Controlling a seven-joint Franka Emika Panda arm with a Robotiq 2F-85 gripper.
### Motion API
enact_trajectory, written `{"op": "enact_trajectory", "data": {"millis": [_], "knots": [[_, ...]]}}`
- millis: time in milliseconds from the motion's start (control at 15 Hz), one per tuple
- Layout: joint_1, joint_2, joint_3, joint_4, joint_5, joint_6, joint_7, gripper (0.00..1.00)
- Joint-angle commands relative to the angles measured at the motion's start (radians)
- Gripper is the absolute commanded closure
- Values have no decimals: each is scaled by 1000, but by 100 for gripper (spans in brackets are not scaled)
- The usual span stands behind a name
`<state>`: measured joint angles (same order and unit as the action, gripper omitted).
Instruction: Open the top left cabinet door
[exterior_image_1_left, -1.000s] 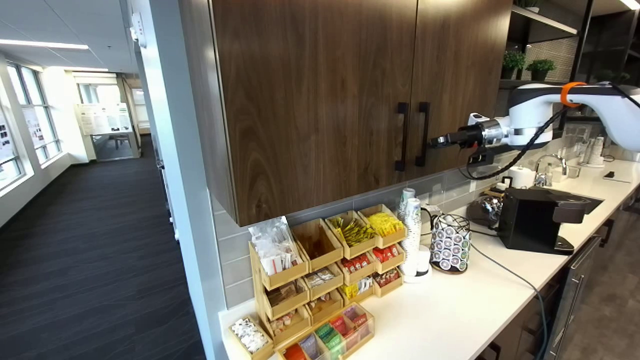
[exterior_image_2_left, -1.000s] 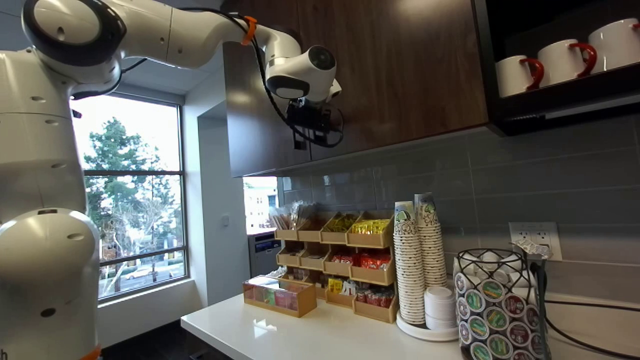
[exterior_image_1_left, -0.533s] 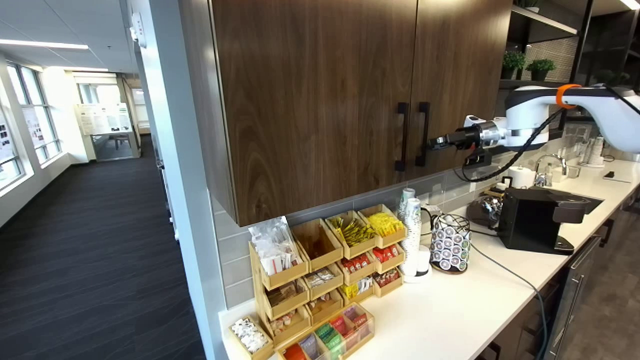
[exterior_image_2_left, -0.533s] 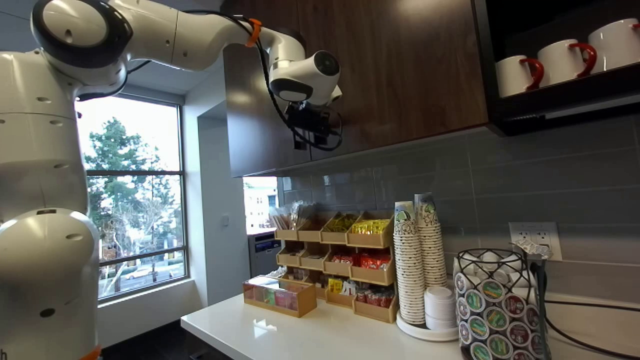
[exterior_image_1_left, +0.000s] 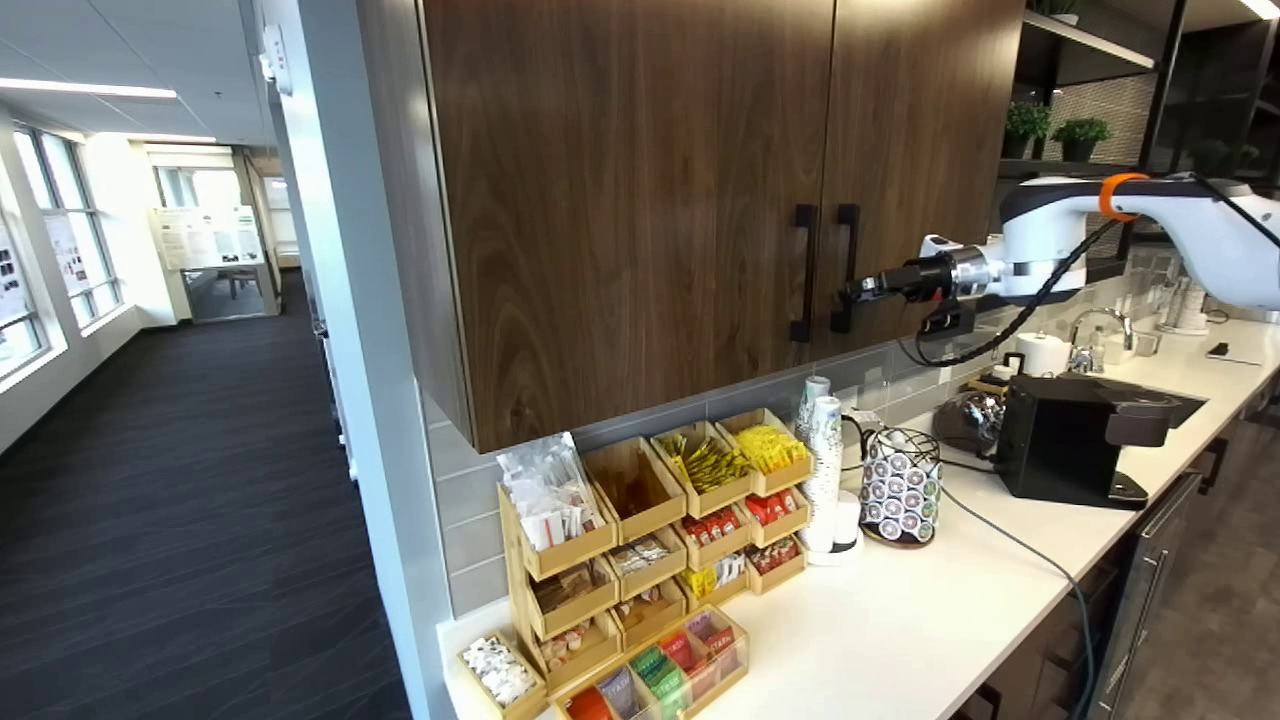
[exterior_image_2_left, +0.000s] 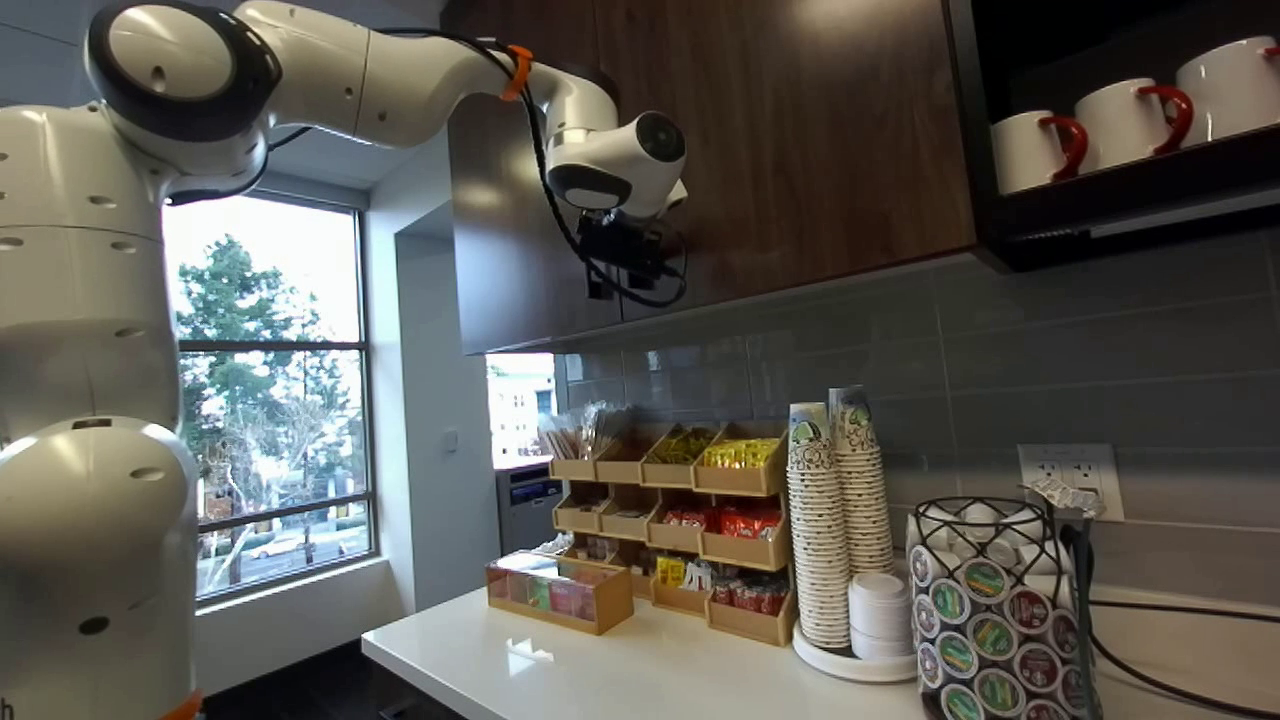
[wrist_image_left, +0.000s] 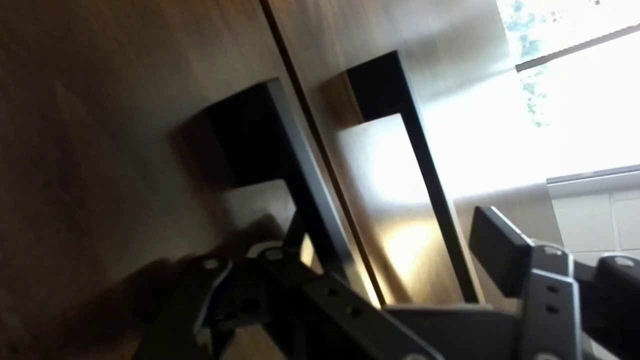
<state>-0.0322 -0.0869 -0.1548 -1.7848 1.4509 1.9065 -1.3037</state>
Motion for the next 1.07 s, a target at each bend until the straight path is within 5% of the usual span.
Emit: {"op": "enact_trajectory", "data": {"millis": [0, 467, 1000], "knots": [[-24, 27, 14, 25, 30, -46, -25, 51], [-48, 13, 11, 12, 13, -60, -29, 99], [-75, -104, -13, -82, -38, -121, -67, 95]]}}
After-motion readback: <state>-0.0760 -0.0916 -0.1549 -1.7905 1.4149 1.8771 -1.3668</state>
